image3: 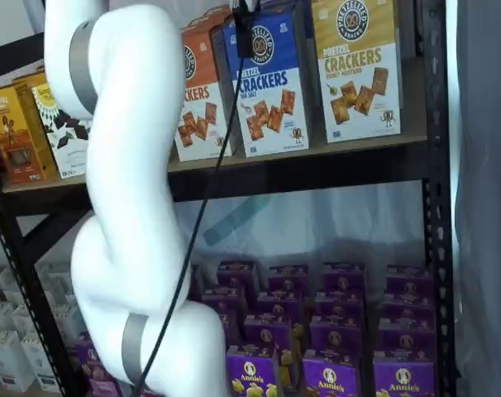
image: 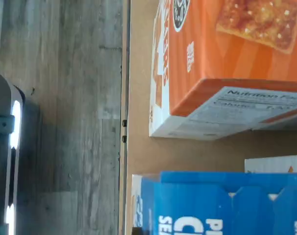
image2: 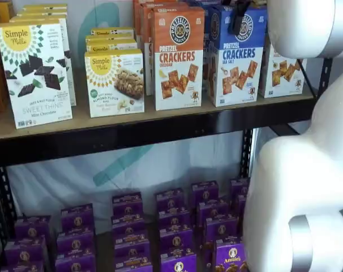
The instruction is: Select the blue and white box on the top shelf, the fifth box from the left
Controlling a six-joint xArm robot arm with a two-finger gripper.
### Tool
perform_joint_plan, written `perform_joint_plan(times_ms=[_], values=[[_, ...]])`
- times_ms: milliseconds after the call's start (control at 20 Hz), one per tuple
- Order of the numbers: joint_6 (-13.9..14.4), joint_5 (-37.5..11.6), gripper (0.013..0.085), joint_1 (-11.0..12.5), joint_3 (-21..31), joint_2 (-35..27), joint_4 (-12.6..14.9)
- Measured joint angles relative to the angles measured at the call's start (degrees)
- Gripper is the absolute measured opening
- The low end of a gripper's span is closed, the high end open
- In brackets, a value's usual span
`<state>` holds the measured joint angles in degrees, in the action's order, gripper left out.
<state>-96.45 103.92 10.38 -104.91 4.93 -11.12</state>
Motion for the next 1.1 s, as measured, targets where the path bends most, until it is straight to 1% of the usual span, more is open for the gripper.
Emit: perform_joint_plan(times_ms=[50,450,550,900,1100], values=[[0.0,-0.1,0.065,0.0,0.1,0.1,0.0],[0.0,-0.5,0.065,0.0,0.8,0.6,-0.2],[0.0,-0.5,0.057,0.1,1.0,0.8,-0.3],[-0.2,1.6,0.057,0.6,0.3,1.3,-0.6],[-0.3,2.0,0.057,0.8,2.2,3.9,-0.4]])
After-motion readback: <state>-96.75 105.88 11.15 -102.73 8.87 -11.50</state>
